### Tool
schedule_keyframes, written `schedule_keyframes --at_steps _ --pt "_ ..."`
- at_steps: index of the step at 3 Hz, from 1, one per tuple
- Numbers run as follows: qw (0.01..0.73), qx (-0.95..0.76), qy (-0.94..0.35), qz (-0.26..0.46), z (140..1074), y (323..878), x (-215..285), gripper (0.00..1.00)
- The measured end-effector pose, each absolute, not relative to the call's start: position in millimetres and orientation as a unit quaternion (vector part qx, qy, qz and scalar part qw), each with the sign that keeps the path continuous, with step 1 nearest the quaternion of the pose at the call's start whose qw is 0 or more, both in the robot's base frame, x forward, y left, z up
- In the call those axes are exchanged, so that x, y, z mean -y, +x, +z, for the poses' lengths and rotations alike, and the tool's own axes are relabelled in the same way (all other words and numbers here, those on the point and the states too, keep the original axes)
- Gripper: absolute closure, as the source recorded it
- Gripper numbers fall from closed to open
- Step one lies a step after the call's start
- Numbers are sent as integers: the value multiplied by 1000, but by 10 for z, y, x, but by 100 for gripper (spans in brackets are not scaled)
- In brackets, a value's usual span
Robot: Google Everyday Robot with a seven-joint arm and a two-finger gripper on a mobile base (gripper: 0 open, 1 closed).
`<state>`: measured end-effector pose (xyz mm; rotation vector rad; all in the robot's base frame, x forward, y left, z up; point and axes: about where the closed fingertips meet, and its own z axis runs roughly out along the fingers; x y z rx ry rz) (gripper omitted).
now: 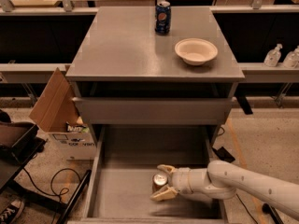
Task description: Pick orange can from middle drawer and place on counter
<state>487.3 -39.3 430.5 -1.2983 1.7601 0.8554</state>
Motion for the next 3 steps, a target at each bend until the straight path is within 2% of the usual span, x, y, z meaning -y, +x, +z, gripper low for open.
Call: schedule_keyframes --at_steps 1,2,3 --pt "378 -695 -505 346 4227 4879 318 49" --pt "368 -709 -480 363 4273 4890 277 79" --pt "376 -708 -474 364 4816 4877 207 100"
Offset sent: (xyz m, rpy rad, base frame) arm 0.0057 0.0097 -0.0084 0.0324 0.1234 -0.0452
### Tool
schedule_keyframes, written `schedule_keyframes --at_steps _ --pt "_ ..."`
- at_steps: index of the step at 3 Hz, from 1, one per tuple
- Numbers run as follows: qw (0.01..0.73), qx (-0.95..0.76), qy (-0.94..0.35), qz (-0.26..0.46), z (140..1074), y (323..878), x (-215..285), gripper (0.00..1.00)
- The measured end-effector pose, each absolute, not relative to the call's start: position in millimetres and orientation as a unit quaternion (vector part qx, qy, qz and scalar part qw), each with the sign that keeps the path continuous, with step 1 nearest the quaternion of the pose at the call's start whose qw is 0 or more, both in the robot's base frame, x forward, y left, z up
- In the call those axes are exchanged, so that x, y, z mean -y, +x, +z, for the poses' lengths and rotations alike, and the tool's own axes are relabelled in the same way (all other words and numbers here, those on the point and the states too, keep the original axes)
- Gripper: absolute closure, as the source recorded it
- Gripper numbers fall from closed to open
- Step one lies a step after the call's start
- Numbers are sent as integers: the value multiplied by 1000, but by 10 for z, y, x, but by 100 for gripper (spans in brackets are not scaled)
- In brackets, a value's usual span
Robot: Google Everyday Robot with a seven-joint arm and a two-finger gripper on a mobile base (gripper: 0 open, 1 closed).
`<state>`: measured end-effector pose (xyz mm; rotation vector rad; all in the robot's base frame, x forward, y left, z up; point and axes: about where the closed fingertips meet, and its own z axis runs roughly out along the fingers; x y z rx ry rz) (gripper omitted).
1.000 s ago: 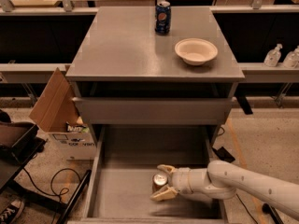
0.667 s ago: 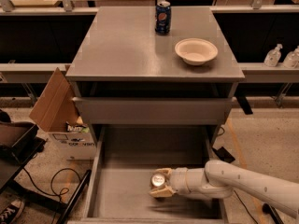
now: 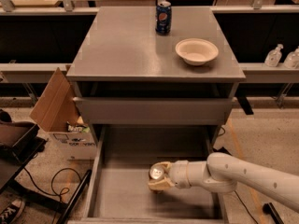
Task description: Pick orange can from middle drawer and place on counter
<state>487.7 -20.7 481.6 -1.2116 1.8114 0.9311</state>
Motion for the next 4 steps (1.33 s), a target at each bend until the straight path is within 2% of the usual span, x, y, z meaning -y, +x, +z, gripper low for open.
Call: schedule_keyframes --at_steps 2,3,4 --pt "357 -704 -474 389 6412 4585 -152 100" --pt "356 -680 -515 380 7648 4823 -330 100" --pt "358 -673 -567 313 8754 5143 -439 100"
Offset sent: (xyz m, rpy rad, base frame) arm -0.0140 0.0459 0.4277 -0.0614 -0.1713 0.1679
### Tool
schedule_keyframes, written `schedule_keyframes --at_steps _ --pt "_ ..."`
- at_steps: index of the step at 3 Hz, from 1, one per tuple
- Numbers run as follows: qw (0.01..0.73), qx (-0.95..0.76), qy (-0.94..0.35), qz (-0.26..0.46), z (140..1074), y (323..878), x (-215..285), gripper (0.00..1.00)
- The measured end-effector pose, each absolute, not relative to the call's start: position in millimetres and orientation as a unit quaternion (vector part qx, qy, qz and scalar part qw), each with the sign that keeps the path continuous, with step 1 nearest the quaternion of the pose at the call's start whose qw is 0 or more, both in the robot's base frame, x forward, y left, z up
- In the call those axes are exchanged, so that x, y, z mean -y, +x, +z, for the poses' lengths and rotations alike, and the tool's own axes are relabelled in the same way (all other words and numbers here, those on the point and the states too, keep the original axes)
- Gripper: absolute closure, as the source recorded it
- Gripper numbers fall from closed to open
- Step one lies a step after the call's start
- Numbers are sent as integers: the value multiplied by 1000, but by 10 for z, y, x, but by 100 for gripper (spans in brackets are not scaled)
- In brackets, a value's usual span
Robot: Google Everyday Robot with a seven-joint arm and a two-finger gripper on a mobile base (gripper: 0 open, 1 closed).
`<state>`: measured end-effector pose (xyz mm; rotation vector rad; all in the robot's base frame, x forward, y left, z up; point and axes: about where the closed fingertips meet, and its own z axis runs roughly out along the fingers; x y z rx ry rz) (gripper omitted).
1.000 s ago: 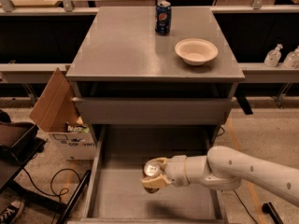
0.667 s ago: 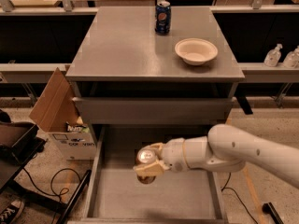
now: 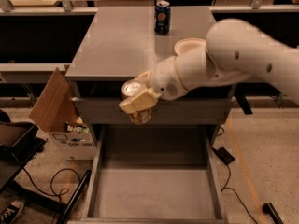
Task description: Pick orange can from middle drawer and place on counter
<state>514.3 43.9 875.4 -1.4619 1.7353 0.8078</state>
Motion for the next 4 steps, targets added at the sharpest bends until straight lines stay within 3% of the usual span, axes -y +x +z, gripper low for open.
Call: schedule_keyframes --at_steps 2,4 --pt "346 -726 -562 195 9557 6210 -422 100" --pt "358 -764 -477 246 9831 7245 -1930 100"
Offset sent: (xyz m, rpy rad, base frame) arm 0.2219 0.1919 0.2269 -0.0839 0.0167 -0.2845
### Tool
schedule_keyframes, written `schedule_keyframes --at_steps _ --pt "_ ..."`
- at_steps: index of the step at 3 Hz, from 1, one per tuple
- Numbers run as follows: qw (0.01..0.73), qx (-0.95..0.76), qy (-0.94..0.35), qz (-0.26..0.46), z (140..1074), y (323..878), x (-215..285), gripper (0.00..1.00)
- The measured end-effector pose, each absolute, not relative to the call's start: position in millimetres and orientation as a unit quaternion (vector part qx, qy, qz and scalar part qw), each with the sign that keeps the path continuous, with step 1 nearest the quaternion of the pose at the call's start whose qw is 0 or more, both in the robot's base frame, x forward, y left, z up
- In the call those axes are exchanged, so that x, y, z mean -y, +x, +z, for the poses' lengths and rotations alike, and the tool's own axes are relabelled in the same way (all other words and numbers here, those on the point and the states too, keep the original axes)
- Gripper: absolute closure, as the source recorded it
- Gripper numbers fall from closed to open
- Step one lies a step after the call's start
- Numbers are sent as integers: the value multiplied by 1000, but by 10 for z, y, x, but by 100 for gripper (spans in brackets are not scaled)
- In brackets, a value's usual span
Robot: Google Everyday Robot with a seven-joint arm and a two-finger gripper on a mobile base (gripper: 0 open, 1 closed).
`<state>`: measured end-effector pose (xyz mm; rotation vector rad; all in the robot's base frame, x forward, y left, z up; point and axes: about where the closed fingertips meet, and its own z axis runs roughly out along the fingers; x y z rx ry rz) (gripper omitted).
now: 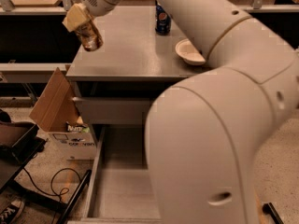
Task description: Pick orange can from middle drawer and place on counter
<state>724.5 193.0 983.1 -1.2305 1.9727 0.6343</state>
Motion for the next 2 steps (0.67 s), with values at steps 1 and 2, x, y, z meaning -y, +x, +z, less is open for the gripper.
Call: schedule_keyframes --at_steps 1,2 --pt "378 -779 -415 281 9895 7519 -2402 100" --pt "390 -787 -361 313 9592 7758 -2481 100"
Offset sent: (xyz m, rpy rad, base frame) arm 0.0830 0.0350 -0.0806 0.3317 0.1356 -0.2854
